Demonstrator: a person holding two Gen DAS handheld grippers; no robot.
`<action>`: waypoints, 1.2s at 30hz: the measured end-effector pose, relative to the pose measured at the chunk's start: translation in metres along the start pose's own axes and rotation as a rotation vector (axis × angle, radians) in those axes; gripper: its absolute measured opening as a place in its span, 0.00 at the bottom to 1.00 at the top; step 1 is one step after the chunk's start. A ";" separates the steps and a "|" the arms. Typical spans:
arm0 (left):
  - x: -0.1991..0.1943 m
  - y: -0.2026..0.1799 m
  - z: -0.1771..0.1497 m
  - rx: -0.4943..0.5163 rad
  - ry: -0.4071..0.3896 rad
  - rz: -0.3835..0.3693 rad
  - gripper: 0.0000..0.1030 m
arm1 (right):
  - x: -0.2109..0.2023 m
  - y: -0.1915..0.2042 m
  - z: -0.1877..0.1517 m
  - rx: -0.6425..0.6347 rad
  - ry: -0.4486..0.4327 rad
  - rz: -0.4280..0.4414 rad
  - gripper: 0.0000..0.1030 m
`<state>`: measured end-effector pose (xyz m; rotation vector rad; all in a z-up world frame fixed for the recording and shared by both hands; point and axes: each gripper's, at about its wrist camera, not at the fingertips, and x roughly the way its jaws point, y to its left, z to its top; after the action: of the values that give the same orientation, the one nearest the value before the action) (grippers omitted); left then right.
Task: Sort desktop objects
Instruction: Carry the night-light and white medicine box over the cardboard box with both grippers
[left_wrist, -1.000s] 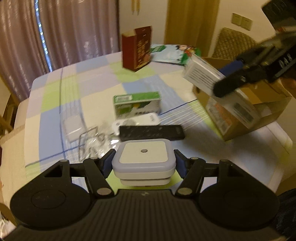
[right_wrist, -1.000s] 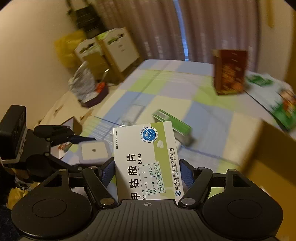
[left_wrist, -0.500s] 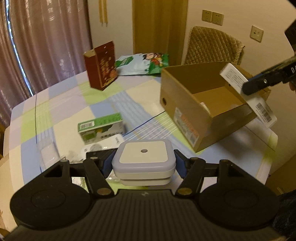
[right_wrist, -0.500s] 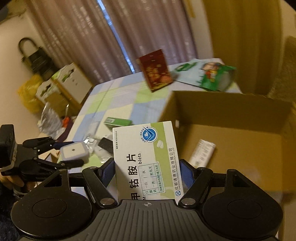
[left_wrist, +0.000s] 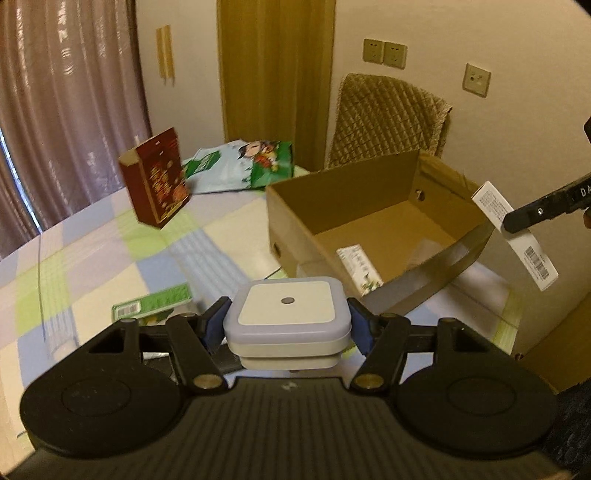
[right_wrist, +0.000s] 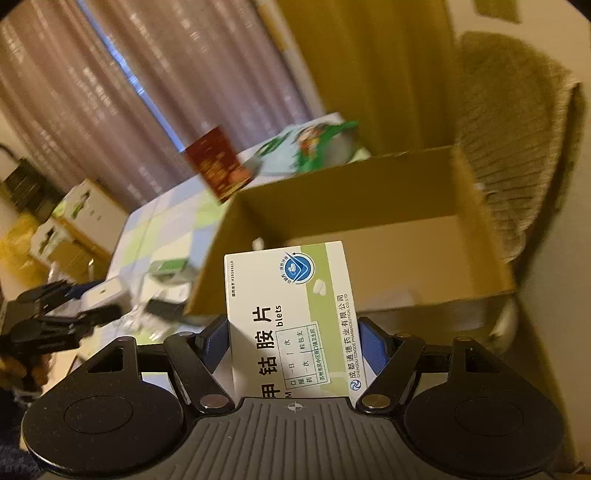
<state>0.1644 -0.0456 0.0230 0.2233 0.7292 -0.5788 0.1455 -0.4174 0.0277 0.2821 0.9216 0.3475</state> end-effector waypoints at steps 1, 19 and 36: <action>0.002 -0.003 0.004 0.005 -0.003 -0.005 0.60 | -0.003 -0.006 0.004 0.003 -0.012 -0.013 0.70; 0.071 -0.056 0.080 0.067 -0.055 -0.079 0.60 | 0.060 -0.047 0.080 -0.310 0.076 -0.049 0.70; 0.154 -0.082 0.108 0.030 0.038 -0.073 0.60 | 0.185 -0.073 0.090 -0.674 0.395 -0.081 0.70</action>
<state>0.2706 -0.2191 -0.0031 0.2366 0.7684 -0.6563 0.3341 -0.4162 -0.0828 -0.4572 1.1399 0.6287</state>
